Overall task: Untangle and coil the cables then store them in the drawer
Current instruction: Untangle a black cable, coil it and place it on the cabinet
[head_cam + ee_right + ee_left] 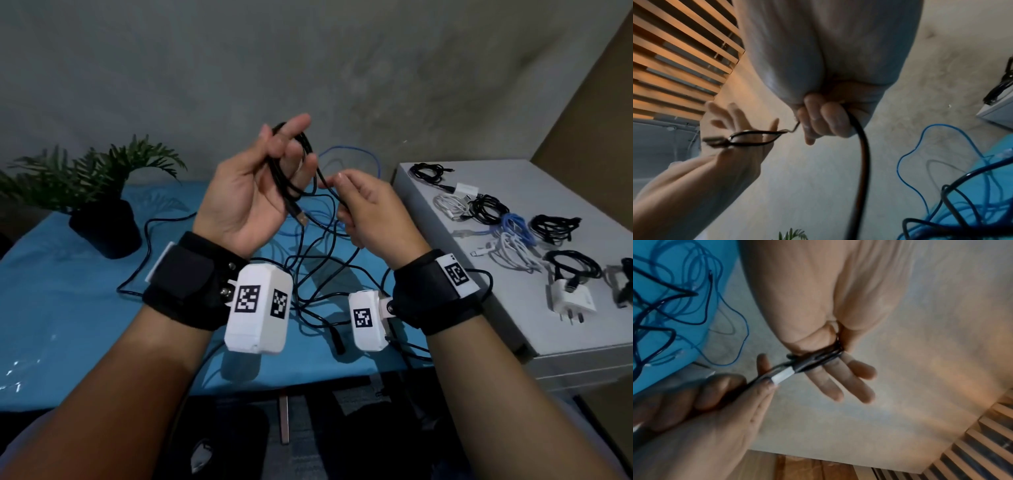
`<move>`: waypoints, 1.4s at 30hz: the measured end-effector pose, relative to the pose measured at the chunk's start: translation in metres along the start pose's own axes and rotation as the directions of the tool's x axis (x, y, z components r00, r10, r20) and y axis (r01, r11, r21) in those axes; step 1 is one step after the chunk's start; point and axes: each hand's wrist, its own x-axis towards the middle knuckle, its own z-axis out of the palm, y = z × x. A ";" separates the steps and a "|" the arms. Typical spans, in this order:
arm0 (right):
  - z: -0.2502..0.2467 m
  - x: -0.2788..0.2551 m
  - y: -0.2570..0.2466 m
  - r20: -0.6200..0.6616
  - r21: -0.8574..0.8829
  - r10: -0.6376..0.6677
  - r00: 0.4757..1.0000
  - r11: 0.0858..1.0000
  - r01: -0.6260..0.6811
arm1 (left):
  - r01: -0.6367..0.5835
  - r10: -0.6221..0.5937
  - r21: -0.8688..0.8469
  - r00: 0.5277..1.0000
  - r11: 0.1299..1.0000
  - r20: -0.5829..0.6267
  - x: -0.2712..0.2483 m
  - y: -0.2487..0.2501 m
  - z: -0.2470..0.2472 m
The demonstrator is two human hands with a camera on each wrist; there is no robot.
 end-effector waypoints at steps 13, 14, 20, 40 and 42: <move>0.020 -0.014 -0.024 0.351 -0.093 0.074 0.934 0.995 -0.044 | -0.114 0.280 0.927 0.960 0.358 0.010 0.005 0.002 -0.017; 0.018 -0.013 -0.026 0.319 -0.094 0.079 0.944 0.994 -0.051 | -0.070 0.223 0.971 0.975 0.227 0.018 0.004 0.000 -0.019; -0.002 -0.012 -0.034 0.214 -0.058 0.053 0.975 0.997 -0.042 | 0.117 -0.169 0.989 0.981 0.095 -0.100 -0.005 0.006 -0.013; -0.017 0.001 -0.014 -0.011 -0.203 -0.197 0.980 0.961 0.190 | 0.004 -0.035 0.222 0.990 0.975 0.133 -0.008 0.010 0.003; -0.007 0.003 -0.006 0.032 -0.256 -0.159 0.987 0.953 0.162 | -0.036 0.005 0.242 0.992 0.970 0.128 -0.006 0.002 0.003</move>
